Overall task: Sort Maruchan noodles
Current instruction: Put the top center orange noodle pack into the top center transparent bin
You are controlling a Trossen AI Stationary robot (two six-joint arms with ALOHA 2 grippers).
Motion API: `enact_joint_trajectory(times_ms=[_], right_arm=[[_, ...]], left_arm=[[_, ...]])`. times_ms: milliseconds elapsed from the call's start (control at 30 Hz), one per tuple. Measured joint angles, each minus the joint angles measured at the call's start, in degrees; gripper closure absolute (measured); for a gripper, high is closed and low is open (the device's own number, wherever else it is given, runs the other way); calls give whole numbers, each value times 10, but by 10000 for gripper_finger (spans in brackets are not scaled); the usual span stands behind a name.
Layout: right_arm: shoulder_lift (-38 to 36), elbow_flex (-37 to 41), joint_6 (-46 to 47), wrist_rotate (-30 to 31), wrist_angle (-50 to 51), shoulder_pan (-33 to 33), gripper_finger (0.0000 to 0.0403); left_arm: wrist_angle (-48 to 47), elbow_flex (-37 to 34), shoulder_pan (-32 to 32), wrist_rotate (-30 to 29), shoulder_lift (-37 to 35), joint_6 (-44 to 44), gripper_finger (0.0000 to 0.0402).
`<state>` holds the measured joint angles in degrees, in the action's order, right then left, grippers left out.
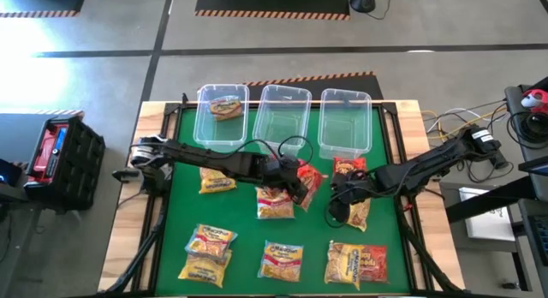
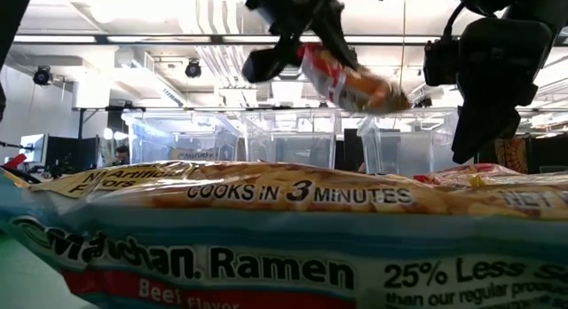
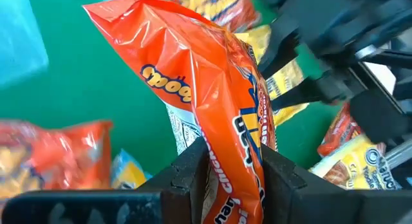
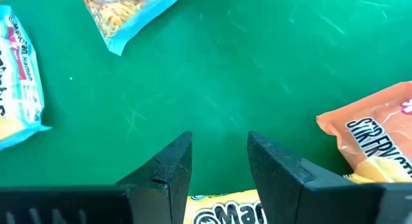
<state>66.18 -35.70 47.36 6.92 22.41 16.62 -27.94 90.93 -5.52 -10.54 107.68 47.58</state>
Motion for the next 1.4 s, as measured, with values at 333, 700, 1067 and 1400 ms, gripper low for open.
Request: enact_joint_trajectory(times_ms=[333,700,1067,1400], right_arm=[[0,0,-30,2,4,0,264],[0,0,-56,51,14,0,264],[0,0,-54,51,12,0,264],[0,0,-54,51,11,0,264]], left_arm=[[-157,163,70,-86,0,-142,317],[-211,202,191,-123,2,-313,317],[-209,163,269,-109,8,-629,317],[-100,83,313,-60,9,-763,317]])
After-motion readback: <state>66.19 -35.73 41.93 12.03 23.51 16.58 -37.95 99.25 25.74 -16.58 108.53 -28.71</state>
